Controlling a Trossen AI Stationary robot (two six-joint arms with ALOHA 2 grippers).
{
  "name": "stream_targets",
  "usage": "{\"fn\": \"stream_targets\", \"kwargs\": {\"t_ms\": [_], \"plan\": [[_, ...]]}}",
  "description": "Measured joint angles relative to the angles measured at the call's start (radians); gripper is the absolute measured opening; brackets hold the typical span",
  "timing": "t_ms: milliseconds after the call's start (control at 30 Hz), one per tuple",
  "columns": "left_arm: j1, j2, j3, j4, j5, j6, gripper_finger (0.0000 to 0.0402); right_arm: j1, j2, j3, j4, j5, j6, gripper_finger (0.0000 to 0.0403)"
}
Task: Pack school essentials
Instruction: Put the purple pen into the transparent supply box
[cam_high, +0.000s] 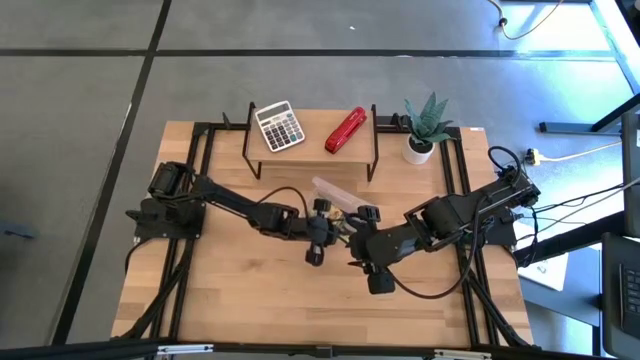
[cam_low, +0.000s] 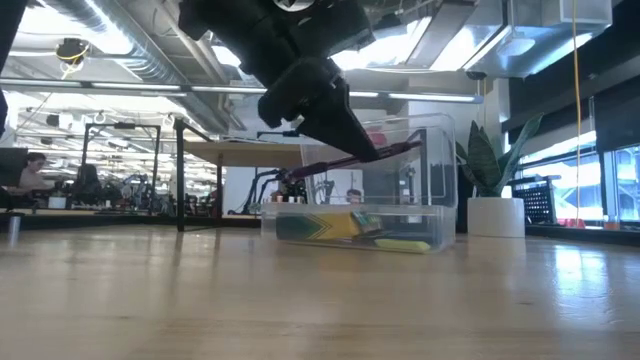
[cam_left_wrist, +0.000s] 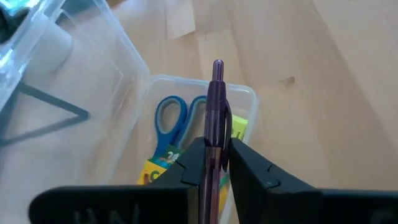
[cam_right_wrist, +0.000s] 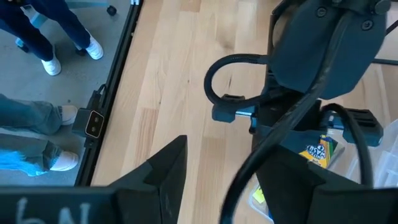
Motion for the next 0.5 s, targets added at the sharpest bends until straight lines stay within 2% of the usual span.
{"fn": "stream_targets", "kwargs": {"t_ms": [267,500], "plan": [[0.004,0.013,-0.001,-0.002,-0.026,0.099,0.0043,0.0,0.0,0.0,0.0,0.0,0.002,0.0182],[0.007,0.032,0.0,0.001,-0.019,0.107,0.0043,0.0,0.0,0.0,0.0,0.0,0.002,0.0181]]}}
